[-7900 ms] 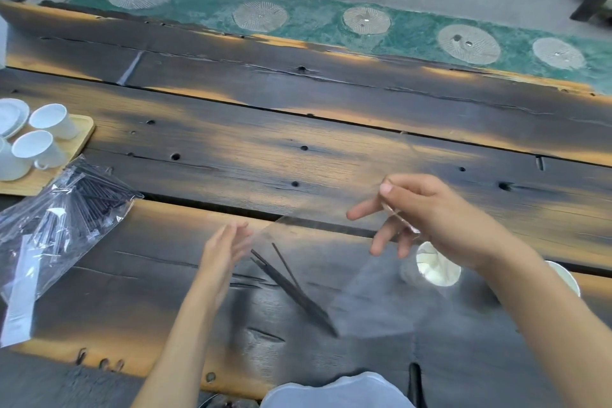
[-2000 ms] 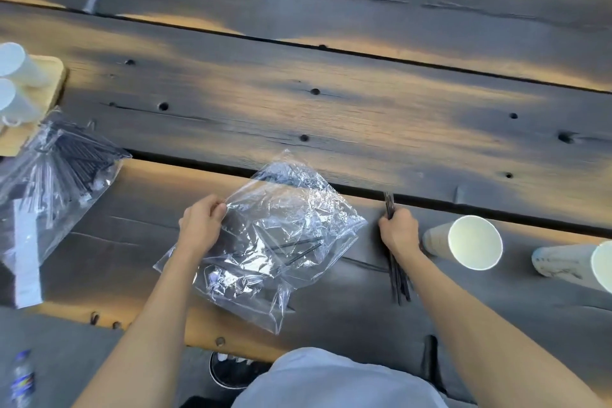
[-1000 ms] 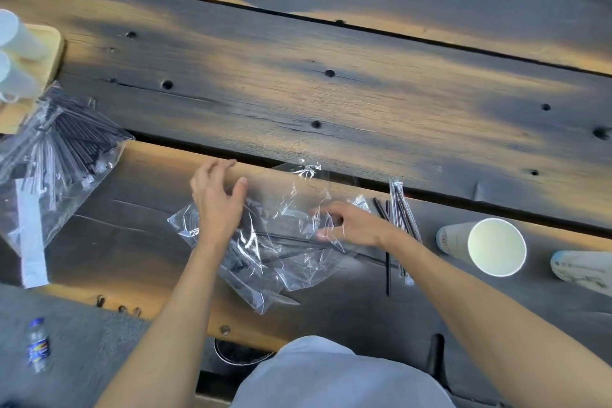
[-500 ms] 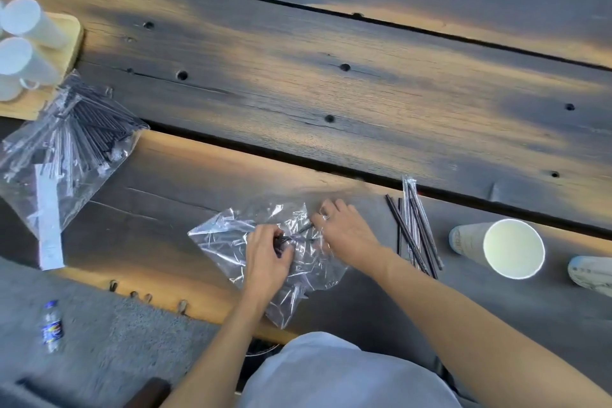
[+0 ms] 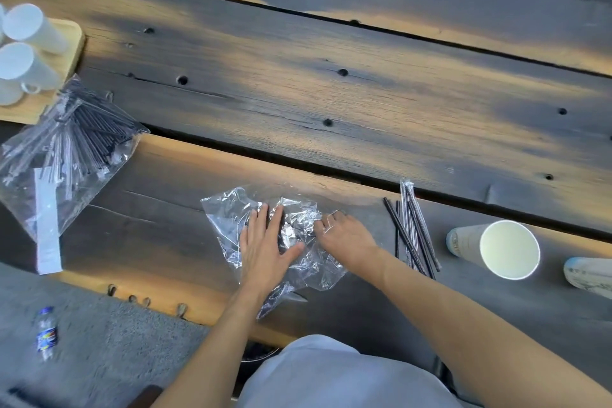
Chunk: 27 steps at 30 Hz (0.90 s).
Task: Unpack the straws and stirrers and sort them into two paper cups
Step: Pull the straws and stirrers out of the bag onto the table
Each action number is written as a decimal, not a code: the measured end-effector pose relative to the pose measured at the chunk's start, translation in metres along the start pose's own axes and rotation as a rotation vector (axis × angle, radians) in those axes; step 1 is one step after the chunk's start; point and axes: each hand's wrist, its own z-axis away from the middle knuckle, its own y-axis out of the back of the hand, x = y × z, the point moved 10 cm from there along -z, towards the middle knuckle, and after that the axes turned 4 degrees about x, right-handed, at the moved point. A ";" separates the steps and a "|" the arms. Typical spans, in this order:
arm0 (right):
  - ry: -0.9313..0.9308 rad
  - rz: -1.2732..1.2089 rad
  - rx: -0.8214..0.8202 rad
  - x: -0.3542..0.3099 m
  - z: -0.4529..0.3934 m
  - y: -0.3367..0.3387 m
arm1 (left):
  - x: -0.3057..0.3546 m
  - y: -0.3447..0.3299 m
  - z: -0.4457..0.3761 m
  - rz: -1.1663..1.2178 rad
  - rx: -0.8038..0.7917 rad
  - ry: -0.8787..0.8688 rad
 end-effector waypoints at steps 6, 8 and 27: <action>-0.047 -0.237 0.044 0.008 -0.003 0.001 | -0.003 -0.010 -0.001 -0.056 -0.070 0.040; -0.158 -0.581 -0.011 0.025 -0.001 -0.005 | -0.005 -0.009 -0.003 -0.044 -0.080 0.064; -1.031 -1.624 0.407 0.100 0.166 -0.076 | -0.071 0.086 -0.007 0.002 0.352 0.365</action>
